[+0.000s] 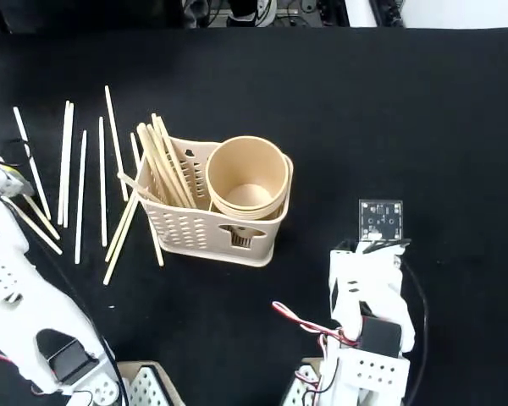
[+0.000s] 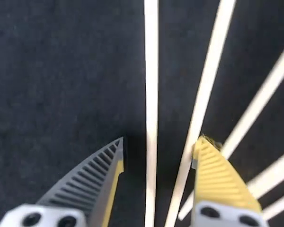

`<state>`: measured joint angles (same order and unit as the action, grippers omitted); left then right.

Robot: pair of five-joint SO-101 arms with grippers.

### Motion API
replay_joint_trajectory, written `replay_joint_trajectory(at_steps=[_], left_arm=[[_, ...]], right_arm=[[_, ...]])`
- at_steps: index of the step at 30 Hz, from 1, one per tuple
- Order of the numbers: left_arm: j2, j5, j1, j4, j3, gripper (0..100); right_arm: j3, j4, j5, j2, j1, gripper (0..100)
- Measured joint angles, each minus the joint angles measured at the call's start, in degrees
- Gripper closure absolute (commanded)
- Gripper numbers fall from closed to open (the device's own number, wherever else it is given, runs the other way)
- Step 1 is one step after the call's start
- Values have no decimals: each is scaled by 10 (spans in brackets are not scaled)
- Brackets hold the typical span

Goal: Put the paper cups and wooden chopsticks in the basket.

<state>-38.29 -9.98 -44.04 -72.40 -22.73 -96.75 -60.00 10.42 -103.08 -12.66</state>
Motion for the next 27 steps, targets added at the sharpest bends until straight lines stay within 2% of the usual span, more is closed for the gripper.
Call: replay_joint_trajectory(at_steps=[6, 10, 17, 24, 27], left_arm=[[-96, -27, -4, -38, -137, 785], [-144, -30, -4, -81, -215, 970], [-204, -34, -2, -158, -345, 972], [-215, -35, -9, -261, -455, 971], [-214, -35, -8, -277, -504, 971]], right_arm=[[0, 0, 0, 0, 0, 984], [0, 0, 0, 0, 0, 984], [0, 0, 0, 0, 0, 984], [0, 0, 0, 0, 0, 984], [0, 0, 0, 0, 0, 984]])
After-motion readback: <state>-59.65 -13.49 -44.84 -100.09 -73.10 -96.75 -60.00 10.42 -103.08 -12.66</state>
